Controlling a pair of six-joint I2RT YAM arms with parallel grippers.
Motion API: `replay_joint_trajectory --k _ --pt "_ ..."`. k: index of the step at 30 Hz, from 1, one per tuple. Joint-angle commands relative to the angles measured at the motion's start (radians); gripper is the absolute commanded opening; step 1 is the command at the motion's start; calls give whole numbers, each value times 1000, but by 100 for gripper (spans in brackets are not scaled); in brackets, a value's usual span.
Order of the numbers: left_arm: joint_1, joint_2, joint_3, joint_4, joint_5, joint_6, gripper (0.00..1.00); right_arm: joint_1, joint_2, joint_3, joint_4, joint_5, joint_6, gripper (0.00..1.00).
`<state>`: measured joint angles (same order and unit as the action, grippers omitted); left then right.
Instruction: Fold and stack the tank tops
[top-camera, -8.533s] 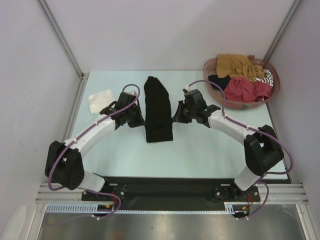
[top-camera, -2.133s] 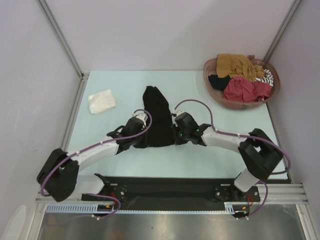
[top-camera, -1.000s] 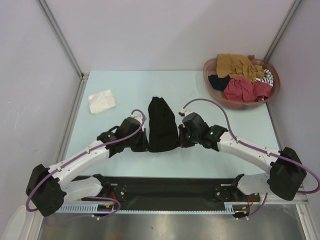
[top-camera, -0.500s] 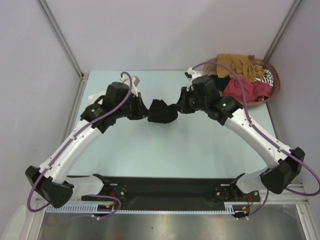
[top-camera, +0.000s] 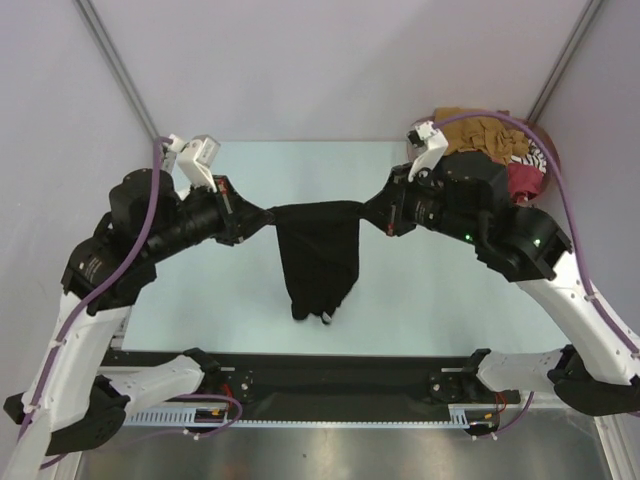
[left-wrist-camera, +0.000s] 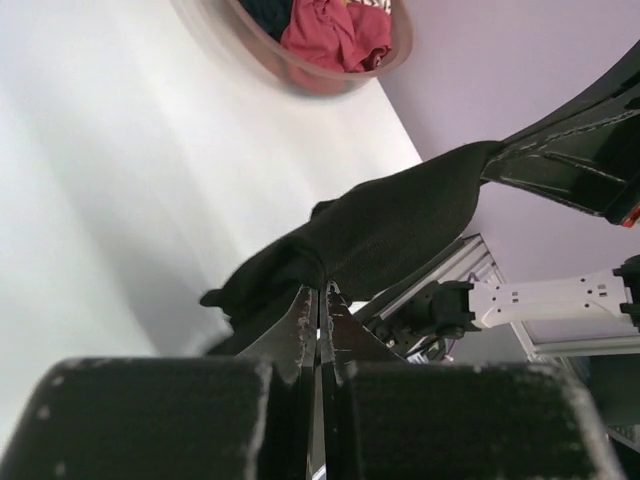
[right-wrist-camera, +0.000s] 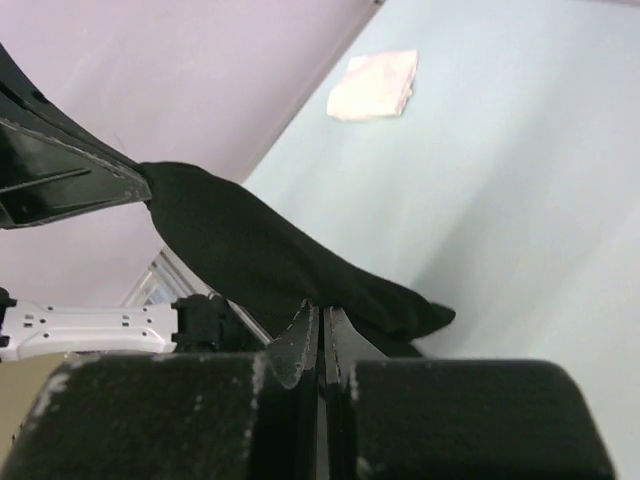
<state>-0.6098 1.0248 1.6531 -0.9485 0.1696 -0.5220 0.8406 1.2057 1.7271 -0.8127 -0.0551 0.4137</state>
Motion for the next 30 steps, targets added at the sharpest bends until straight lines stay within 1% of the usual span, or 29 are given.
replay_joint_trajectory --k 1,3,4,6,8,11,13,14,15,16,17,18,19,20,21,22,23,24,26,27,28,29,30 --pt "-5 26 51 -27 18 7 0 3 0 66 -42 49 -15 0" --pt "-1 53 71 -19 21 11 0 -1 32 100 -52 54 -29 0" --pt "5 81 77 -19 33 13 0 -8 44 110 -55 79 -30 0" --pt "45 109 76 7 66 17 0 -56 86 126 -49 55 -36 0" --pt "82 147 74 31 119 23 0 -116 109 118 -20 -26 -32 0" --pt "168 208 83 60 180 37 0 -222 161 120 30 -121 -27 0" --pt "194 260 123 77 218 45 0 -282 231 169 47 -175 -24 0" --pt "205 327 146 80 246 48 0 -293 261 196 46 -208 -24 0" --pt "208 359 215 80 255 53 0 -305 329 271 44 -221 -24 0" --pt "208 394 258 70 261 53 0 -325 363 314 37 -236 -26 0" --pt "211 472 311 53 263 54 0 -339 400 374 30 -262 -24 0" --pt "212 509 441 31 252 59 0 -350 431 482 23 -265 -24 0" --pt "216 553 521 -34 242 63 0 -359 499 562 -8 -273 -23 0" --pt "217 589 609 -68 231 66 0 -383 534 634 -31 -293 -24 0" --pt "222 656 766 -94 228 66 0 -394 566 705 -55 -302 -18 0" --pt "229 678 824 -113 240 62 0 -409 622 827 -89 -313 -12 0" --pt "251 690 859 -105 263 54 0 -429 633 851 -94 -345 0 0" --pt "257 689 852 -89 301 45 0 -434 634 847 -86 -356 0 0" --pt "262 663 786 -32 294 51 0 -434 577 708 -30 -368 4 0" --pt "260 644 672 -9 292 59 0 -434 548 630 4 -374 7 0" --pt "260 591 593 61 304 57 0 -433 514 550 79 -374 11 0" --pt "260 563 426 101 312 56 0 -434 447 376 110 -368 13 0" --pt "259 536 337 144 318 45 0 -433 416 297 141 -370 20 0"
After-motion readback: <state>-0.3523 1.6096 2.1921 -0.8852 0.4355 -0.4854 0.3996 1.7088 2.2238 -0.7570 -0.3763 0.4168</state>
